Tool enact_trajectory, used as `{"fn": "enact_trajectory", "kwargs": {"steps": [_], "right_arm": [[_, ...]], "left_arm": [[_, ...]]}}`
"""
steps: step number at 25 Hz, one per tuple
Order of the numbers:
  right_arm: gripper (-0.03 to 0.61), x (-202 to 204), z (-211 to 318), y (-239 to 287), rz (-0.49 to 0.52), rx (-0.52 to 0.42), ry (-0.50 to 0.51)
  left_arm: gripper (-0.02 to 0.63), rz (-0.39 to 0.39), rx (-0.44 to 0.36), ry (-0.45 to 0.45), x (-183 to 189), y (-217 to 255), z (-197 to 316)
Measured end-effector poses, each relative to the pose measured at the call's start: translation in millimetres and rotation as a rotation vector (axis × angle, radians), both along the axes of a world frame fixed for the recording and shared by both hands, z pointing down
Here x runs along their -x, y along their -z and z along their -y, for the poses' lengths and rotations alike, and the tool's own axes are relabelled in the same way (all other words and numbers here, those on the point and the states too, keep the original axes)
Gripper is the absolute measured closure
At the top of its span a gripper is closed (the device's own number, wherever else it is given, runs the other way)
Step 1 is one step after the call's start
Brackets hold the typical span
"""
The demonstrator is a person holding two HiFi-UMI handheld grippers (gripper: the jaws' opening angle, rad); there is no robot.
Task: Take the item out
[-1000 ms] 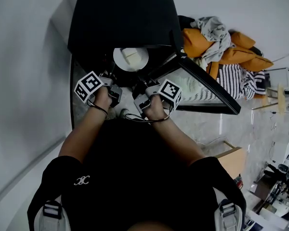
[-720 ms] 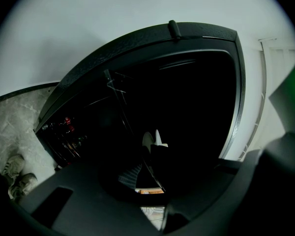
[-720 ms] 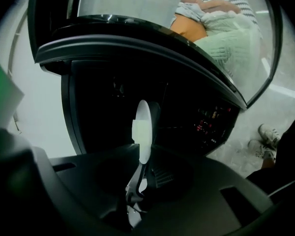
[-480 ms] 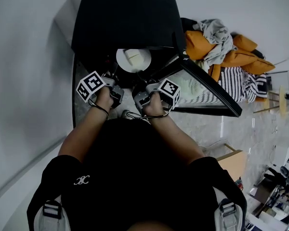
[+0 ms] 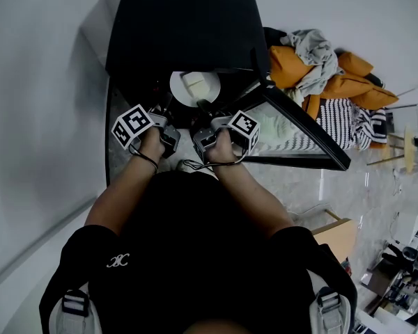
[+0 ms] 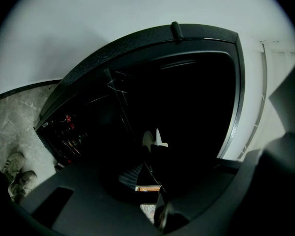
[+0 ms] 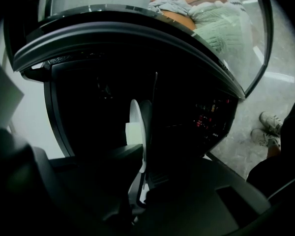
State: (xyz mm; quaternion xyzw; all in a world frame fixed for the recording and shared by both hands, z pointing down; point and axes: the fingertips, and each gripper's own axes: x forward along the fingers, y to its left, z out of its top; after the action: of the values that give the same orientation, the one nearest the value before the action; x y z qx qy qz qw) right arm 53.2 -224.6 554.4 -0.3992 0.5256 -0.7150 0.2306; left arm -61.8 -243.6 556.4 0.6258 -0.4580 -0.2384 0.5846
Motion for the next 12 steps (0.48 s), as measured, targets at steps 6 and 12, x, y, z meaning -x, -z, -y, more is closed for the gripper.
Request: {"fn": "enact_trajectory", "kwargs": {"steps": [6, 12], "right_arm": [[0.552, 1.6, -2.0, 3.7, -0.009, -0.019, 0.010], [0.557, 2.2, -11.5, 18.2, 0.007, -0.092, 0.047]], "left_arm": [[0.561, 0.012, -0.012, -0.018, 0.5, 1.6, -0.4], [0.561, 0.017, -0.016, -0.022, -2.2, 3.3, -7.6]]}}
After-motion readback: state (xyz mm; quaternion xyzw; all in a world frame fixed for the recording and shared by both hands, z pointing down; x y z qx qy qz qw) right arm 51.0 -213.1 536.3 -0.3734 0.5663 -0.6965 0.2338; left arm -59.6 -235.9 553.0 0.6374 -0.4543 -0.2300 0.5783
